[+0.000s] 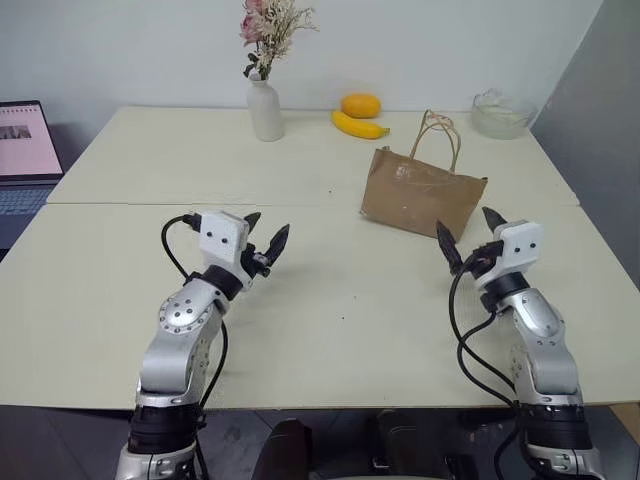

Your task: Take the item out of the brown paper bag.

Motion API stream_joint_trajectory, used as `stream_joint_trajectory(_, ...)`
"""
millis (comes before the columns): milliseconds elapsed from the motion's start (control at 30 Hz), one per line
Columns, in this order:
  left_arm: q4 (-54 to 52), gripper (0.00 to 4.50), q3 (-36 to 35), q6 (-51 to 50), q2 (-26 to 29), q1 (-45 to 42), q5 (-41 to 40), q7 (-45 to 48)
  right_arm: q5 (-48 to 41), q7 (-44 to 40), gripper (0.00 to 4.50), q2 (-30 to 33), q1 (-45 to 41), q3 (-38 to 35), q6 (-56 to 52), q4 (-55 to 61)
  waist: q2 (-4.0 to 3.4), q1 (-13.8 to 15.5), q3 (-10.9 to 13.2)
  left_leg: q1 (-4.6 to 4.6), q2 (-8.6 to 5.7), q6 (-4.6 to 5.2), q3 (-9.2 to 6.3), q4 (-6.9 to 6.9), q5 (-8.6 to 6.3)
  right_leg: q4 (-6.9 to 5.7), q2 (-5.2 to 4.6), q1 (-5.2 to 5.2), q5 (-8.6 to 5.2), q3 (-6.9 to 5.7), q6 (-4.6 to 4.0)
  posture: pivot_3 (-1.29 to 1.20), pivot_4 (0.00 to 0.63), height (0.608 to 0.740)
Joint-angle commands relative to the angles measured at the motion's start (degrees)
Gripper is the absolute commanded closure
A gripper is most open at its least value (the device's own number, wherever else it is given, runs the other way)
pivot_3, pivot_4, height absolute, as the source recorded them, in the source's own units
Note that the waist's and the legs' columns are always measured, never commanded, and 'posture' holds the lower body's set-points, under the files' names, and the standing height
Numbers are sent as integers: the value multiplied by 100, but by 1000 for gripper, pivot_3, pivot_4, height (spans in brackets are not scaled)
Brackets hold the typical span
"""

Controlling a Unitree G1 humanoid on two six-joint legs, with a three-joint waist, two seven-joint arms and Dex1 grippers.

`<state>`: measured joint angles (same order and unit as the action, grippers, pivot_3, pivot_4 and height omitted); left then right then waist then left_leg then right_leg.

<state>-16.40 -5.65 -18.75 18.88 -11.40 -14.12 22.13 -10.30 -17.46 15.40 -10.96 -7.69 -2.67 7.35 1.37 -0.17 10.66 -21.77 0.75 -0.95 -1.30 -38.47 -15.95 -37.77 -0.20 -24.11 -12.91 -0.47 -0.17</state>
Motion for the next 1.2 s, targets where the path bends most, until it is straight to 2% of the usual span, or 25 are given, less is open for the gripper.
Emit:
stream_joint_trajectory(33, -378, 1547, -141, 85, 101, 136, -130, 92, -53, -44, 0, 22, -10, -19, 109, 164, 0, 0, 0, 0, 0, 0, -1, 0, 0, 0, 0, 0, 0, -1, 0, 0, 150, 740)
stream_joint_trajectory(333, -653, 1547, 17, -66, 234, 357, -34, 110, 15, -165, 0, 33, 39, 128, 121, 201, 0, 2, 0, 0, -1, 0, -1, 0, 0, 0, 0, 0, 0, -1, -1, 0, 150, 740)
stream_joint_trajectory(867, -703, 1547, 101, -162, 364, 61, -318, 492, 19, -93, 0, 158, -44, 69, -172, 278, 0, 2, 0, -1, -2, 0, 0, 0, 0, 1, 0, 0, -1, -1, -1, 0, 150, 740)
stream_joint_trajectory(1033, -782, 1547, 37, 256, 387, 98, -611, 944, 69, -43, 0, 189, -76, 105, -256, 399, 0, 1, 0, -1, -1, 0, 0, 2, 0, 2, 1, -1, -1, -1, -1, 0, 150, 740)
stream_joint_trajectory(1200, -967, 1547, -20, 87, 499, 142, -1104, 1314, 286, 30, 0, 344, -397, 173, -530, 610, 0, -6, 0, -1, -1, 0, 1, 2, 0, 2, 1, -1, -1, 0, -1, 0, 150, 740)
